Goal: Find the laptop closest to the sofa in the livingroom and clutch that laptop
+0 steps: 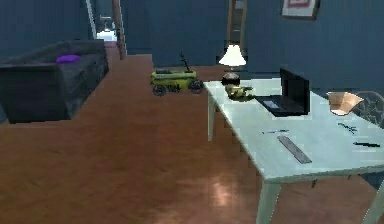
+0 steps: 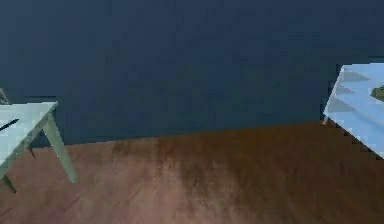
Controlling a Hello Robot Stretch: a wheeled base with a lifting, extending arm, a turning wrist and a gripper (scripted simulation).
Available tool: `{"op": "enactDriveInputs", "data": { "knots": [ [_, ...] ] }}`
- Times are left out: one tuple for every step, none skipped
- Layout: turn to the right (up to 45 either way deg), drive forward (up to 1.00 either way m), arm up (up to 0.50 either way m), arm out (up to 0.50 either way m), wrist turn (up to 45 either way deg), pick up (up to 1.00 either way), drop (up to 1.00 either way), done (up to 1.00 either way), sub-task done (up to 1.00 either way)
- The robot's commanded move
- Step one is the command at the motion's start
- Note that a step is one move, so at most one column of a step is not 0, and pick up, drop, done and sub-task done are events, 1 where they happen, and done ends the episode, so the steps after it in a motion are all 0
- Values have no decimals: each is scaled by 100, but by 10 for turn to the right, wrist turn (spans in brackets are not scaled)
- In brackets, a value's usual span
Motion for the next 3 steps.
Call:
{"op": "enactDriveInputs", "data": {
  "knots": [
    [90, 0, 0, 0, 0, 0, 0, 0, 0],
    [0, 30, 0, 0, 0, 0, 0, 0, 0],
    [-450, 0, 0, 0, 0, 0, 0, 0, 0]
  ]
}}
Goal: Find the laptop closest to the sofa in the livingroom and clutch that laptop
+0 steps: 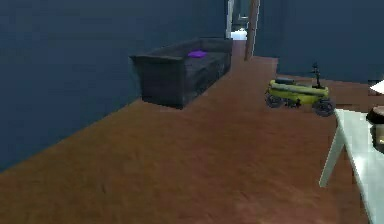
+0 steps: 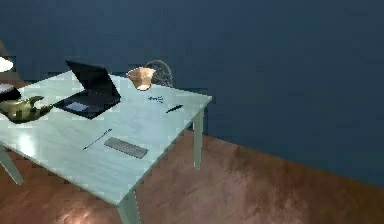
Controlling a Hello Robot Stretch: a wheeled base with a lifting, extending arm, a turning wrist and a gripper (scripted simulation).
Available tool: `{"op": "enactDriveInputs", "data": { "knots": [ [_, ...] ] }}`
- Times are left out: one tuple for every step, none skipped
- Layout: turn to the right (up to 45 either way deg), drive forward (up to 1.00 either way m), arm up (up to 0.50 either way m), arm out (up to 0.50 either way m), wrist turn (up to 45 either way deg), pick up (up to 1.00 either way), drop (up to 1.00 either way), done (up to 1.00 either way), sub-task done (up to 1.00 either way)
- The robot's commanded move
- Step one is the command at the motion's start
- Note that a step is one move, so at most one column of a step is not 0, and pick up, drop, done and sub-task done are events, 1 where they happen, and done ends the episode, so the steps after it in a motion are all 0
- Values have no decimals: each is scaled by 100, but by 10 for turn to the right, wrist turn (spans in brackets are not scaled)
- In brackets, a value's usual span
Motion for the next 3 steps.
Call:
{"op": "enactDriveInputs", "data": {
  "knots": [
    [-240, 0, 0, 0, 0, 0, 0, 0, 0],
    [450, 0, 0, 0, 0, 0, 0, 0, 0],
    [120, 0, 0, 0, 0, 0, 0, 0, 0]
  ]
}}
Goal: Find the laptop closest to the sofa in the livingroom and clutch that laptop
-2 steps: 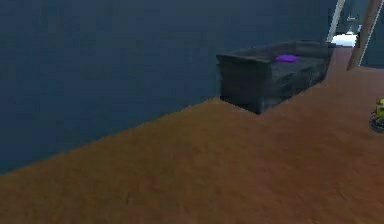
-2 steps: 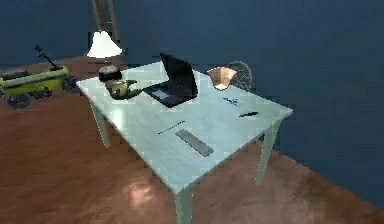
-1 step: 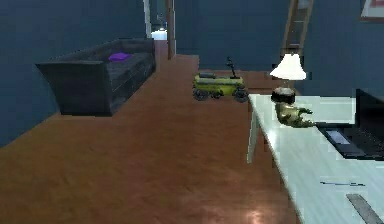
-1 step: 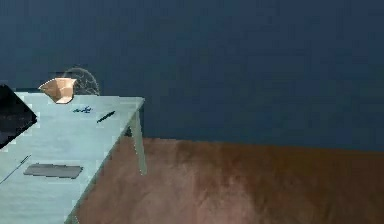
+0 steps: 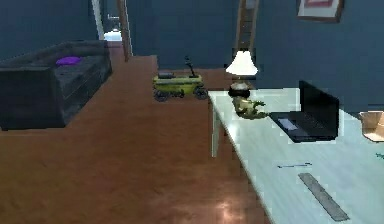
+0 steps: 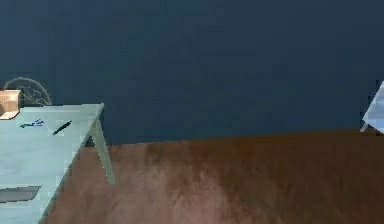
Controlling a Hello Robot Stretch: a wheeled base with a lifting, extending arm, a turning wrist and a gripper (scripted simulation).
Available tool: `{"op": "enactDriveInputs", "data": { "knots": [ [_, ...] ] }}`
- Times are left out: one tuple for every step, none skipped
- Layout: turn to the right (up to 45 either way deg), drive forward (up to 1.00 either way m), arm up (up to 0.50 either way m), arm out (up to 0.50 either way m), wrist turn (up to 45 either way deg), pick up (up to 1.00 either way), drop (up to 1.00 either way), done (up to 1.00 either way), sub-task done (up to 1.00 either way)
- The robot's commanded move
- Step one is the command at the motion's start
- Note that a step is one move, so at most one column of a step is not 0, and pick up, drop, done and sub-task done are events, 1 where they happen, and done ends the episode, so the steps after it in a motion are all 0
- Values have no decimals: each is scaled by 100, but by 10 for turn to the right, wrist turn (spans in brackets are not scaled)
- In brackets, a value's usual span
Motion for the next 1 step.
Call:
{"op": "enactDriveInputs", "data": {
  "knots": [
    [0, 75, 0, 0, 0, 0, 0, 0, 0]
  ]
}}
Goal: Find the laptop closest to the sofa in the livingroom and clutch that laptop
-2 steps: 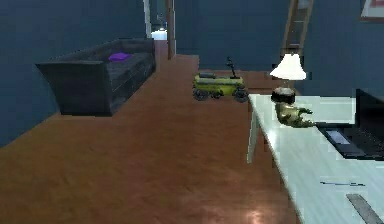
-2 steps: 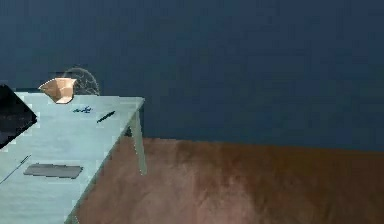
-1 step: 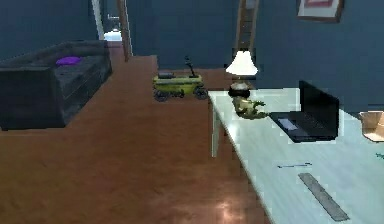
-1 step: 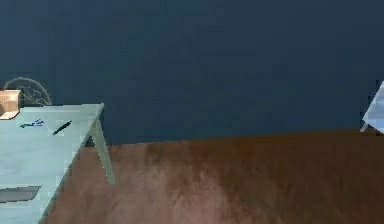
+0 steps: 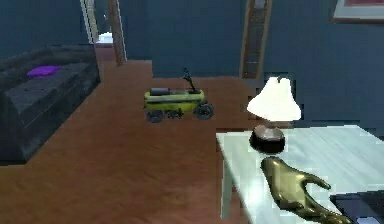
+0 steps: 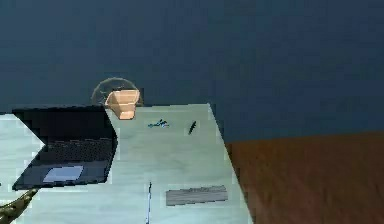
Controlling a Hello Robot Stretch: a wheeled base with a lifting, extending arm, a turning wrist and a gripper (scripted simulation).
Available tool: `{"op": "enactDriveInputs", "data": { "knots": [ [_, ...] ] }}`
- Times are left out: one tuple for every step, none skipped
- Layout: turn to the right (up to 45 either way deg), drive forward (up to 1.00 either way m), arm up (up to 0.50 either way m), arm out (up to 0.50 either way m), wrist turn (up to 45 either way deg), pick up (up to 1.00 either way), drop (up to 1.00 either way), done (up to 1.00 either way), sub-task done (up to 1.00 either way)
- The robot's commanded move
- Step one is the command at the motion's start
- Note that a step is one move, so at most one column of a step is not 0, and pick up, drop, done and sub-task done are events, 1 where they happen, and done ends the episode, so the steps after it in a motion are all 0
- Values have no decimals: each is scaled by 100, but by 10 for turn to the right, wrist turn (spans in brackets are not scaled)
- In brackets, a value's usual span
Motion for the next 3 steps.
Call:
{"op": "enactDriveInputs", "data": {
  "knots": [
    [-300, 0, 0, 0, 0, 0, 0, 0, 0],
    [0, 0, 50, 0, 0, 0, 0, 0, 0],
    [0, 0, 34, 0, 0, 0, 0, 0, 0]
  ]
}}
